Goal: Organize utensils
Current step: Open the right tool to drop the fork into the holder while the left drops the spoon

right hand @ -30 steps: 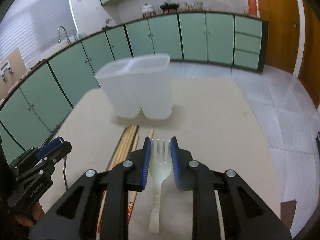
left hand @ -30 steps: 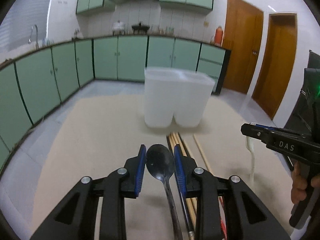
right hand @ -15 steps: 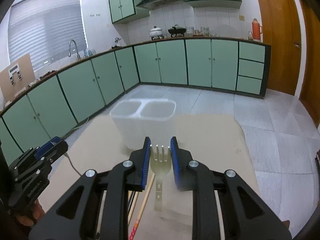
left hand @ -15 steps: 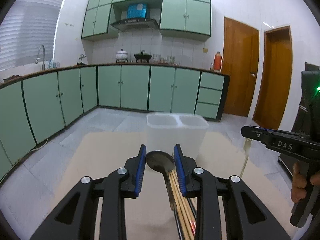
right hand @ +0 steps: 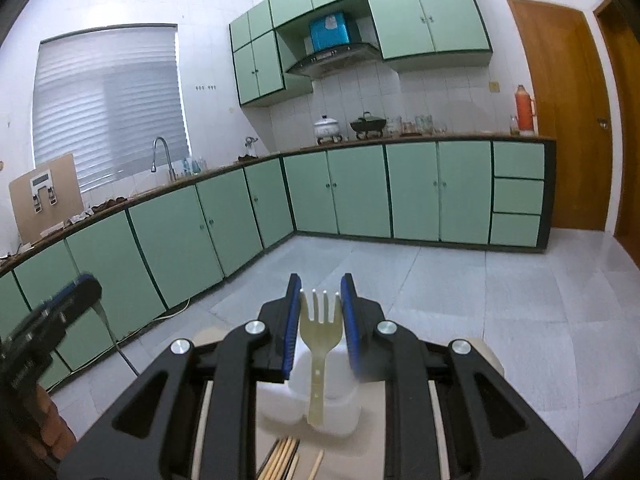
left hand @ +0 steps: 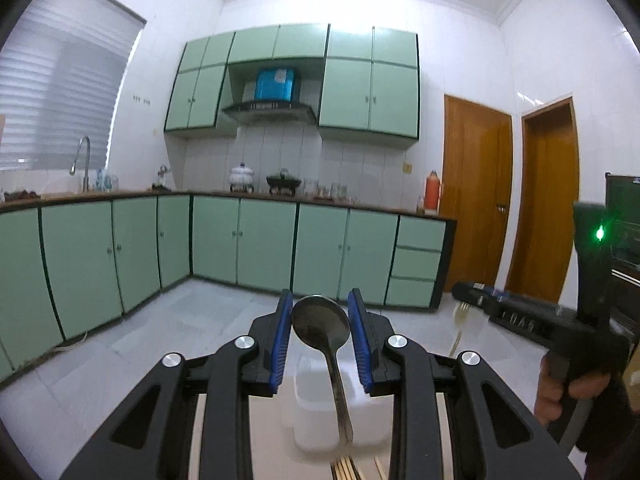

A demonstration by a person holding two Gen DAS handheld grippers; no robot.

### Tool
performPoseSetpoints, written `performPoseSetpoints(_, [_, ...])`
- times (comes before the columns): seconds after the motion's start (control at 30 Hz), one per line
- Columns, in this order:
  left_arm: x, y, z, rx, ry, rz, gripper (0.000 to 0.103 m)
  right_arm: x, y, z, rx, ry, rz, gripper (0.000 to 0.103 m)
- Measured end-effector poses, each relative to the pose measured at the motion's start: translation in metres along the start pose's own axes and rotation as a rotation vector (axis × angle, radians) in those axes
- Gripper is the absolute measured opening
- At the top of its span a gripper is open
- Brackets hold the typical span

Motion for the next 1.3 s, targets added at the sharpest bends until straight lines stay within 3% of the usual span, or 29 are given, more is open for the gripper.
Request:
performPoseSetpoints(0.23, [0.007, 0.061, 0.0, 0.005, 0.001, 0.008, 0.028, 0.004, 0.038, 0.004, 0.003, -0.02, 0.016, 0.019])
performPoseSetpoints(0.47, [0.065, 0.113, -0.004, 0.011, -0.002, -0.111, 0.028, 0.046, 0.073, 0.016, 0.017, -0.006, -0.078, 0.019])
performPoseSetpoints(0.6, [0.097, 0.123, -0.009, 0.003, -0.002, -0.189, 0.028, 0.076, 0.081, 0.02, 0.015, 0.001, -0.145, 0.019])
performPoseSetpoints(0.73, [0.109, 0.123, -0.013, -0.005, -0.005, -0.219, 0.033, 0.091, 0.082, 0.017, 0.015, 0.015, -0.177, 0.022])
performPoseSetpoints(0.93, [0.092, 0.106, -0.015, -0.013, -0.006, -0.19, 0.045, 0.081, 0.063, 0.014, 0.035, 0.019, -0.137, 0.04])
performPoseSetpoints(1.2, [0.07, 0.047, -0.012, -0.032, -0.001, -0.19, 0.066, 0.071, -0.004, 0.013, 0.101, -0.011, -0.064, 0.085])
performPoseSetpoints(1.3, [0.076, 0.017, -0.01, -0.029, -0.006, -0.226, 0.073, 0.08, -0.032, 0.013, 0.117, -0.01, -0.059, 0.089])
Point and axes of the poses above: each gripper's, at about its wrist camera, not at the fingertips, and y roughly the way its jaws point, z to its right, x to its underside, the point moved 6 cm from there along y, roughly the way its jaws point, and after that the axes turned 14 degrees about z, right-handed, at the moved point
